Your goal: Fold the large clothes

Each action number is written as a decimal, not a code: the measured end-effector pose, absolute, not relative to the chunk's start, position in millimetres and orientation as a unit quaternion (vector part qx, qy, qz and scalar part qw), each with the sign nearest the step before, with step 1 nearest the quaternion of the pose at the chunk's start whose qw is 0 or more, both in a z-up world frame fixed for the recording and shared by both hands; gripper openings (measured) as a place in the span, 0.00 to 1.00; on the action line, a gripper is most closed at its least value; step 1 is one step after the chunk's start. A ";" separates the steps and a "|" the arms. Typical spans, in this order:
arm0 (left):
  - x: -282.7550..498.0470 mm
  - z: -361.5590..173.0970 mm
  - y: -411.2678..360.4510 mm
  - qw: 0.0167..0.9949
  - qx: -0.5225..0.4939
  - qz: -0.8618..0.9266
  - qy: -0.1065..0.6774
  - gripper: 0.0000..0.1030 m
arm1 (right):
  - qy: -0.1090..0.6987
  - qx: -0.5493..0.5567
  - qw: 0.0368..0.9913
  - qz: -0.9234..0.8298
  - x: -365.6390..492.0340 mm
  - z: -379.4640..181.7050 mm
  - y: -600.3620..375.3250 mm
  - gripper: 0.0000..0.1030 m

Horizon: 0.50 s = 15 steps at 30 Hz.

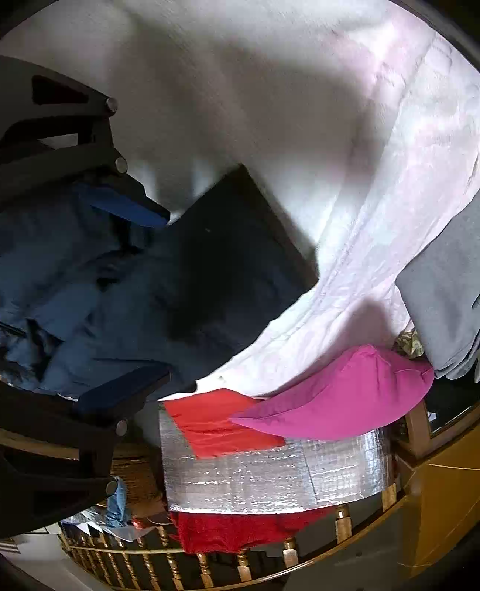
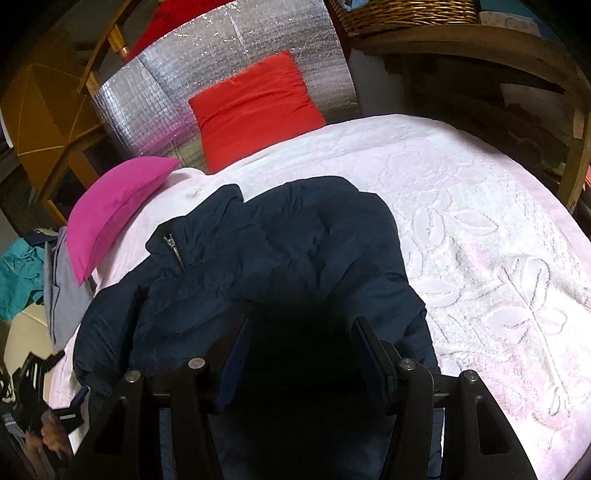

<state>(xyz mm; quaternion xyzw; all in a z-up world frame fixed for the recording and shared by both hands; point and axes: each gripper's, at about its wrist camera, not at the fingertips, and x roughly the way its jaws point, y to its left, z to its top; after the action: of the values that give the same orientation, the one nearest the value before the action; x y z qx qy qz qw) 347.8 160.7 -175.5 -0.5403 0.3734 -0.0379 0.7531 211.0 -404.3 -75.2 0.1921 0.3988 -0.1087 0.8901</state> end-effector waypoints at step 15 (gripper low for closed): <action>374.9 -129.9 134.4 0.828 -0.458 -0.038 0.320 0.20 | 0.399 0.183 0.891 -0.119 211.6 -80.4 -407.6 0.59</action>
<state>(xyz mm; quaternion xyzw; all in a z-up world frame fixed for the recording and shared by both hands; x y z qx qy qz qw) 374.9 134.4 -129.9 -0.4585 0.3195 -0.0380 0.8284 211.6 -407.6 -80.4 0.1827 0.3989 -0.1189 0.8907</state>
